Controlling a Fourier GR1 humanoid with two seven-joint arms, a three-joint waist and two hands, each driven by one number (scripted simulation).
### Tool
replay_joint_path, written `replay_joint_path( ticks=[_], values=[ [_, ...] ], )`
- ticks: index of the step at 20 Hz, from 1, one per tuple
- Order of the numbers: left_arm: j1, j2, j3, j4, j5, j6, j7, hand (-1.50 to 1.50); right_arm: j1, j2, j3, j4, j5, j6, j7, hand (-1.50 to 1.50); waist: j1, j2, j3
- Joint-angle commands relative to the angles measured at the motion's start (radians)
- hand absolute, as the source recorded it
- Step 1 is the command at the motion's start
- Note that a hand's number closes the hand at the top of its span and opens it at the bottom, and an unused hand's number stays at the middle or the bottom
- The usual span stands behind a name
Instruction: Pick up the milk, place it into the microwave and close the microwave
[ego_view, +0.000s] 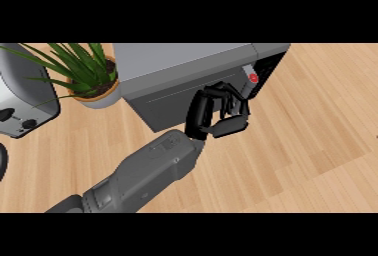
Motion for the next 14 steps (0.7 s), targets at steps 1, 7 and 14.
replay_joint_path(
  ticks=[1,7,14],
  values=[
    [-0.066,-0.003,0.033,0.091,0.029,-0.028,0.036,1.5,-0.011,-0.012,-0.003,-0.01,-0.019,0.001,0.008,-1.5,-0.013,0.02,-0.003],
    [-0.092,-0.003,0.012,0.085,0.033,-0.04,0.014,1.5,-0.018,-0.037,-0.024,0.008,-0.051,0.022,0.015,-1.5,-0.019,0.013,0.0],
    [-0.101,-0.003,-0.063,0.176,0.019,0.03,0.083,1.5,-0.029,-0.048,-0.006,-0.001,-0.109,0.048,0.019,-1.5,0.002,0.006,0.004]
  ],
)
